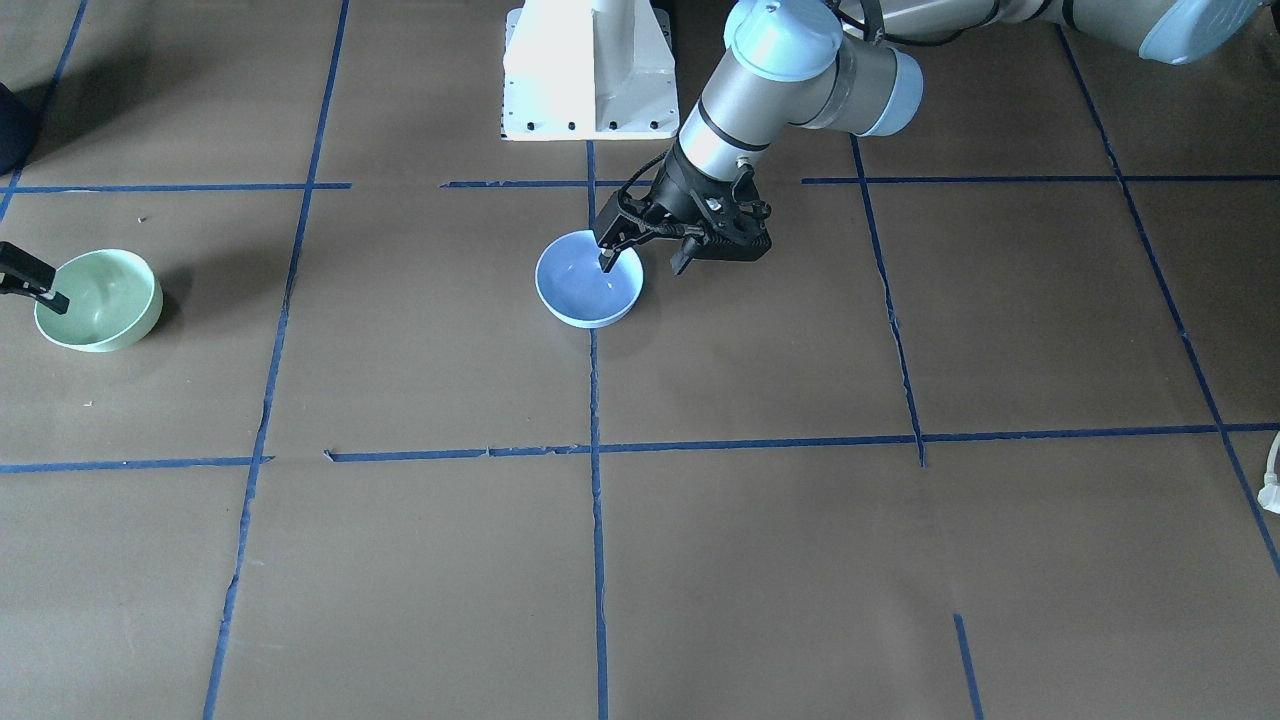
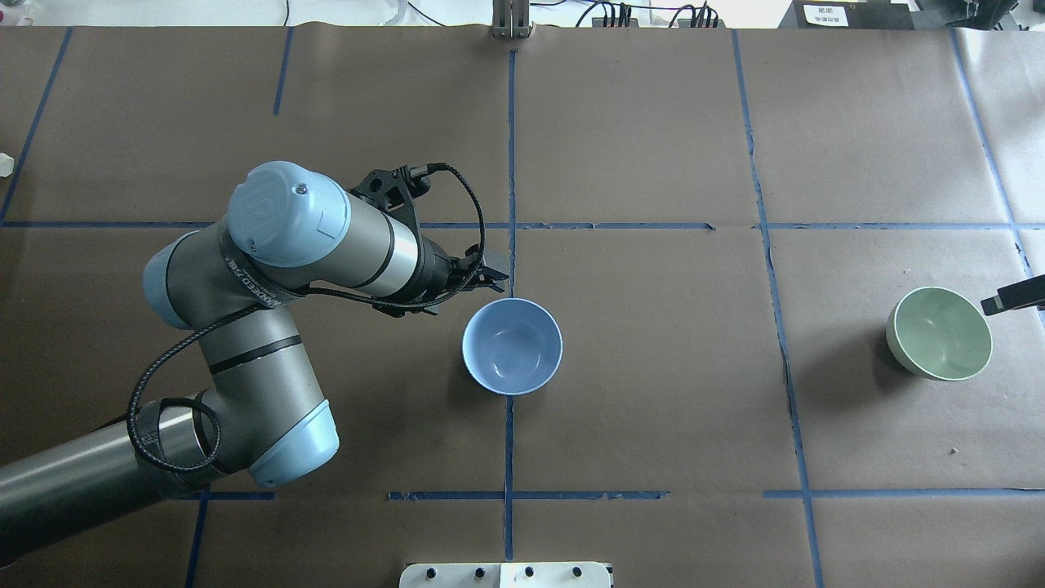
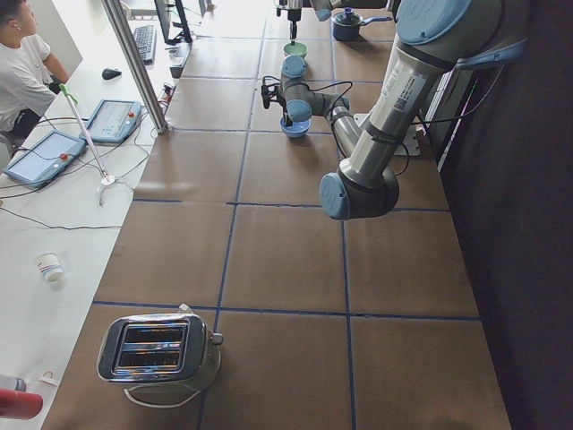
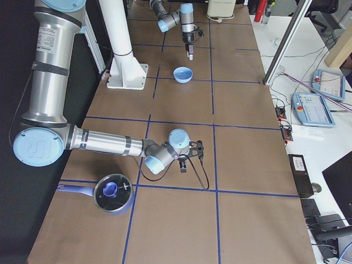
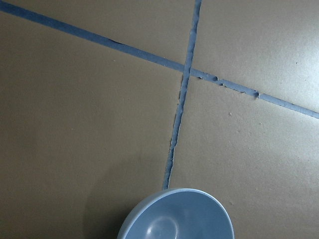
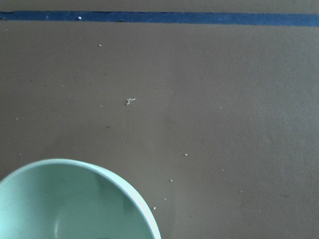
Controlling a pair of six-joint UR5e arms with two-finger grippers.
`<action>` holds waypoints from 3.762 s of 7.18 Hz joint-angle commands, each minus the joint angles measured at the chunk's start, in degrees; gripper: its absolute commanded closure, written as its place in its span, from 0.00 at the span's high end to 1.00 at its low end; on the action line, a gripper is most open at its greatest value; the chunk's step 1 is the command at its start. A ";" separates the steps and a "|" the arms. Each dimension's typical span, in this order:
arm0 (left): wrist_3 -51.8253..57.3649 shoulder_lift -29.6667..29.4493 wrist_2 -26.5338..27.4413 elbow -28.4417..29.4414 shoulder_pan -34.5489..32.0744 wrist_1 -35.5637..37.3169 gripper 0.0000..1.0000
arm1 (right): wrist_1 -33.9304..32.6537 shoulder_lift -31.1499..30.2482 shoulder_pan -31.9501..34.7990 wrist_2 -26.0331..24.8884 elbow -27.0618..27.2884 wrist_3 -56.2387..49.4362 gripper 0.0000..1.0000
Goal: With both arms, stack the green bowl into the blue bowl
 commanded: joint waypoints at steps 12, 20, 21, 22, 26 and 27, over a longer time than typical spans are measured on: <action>-1.41 2.50 -0.26 -10.25 -7.59 0.00 0.99 | -11.94 28.78 -29.11 -21.06 18.27 57.24 0.00; -1.50 2.59 -0.26 -9.28 -7.07 -0.35 0.99 | -27.49 38.59 -40.30 -34.97 15.99 58.40 0.00; -1.58 2.59 -0.26 -9.28 -7.07 -0.35 0.99 | -28.89 38.68 -40.30 -34.97 15.99 58.40 0.00; -1.58 2.59 -0.26 -9.37 -7.07 -0.35 0.99 | -29.42 38.68 -40.21 -35.23 15.99 58.48 0.00; -1.58 2.59 -0.26 -9.19 -6.81 -0.26 1.00 | -30.48 38.77 -40.30 -36.20 15.12 58.48 0.00; -1.58 2.59 -0.17 -9.11 -6.72 -0.26 0.99 | -30.22 39.03 -40.56 -36.20 13.90 58.48 0.22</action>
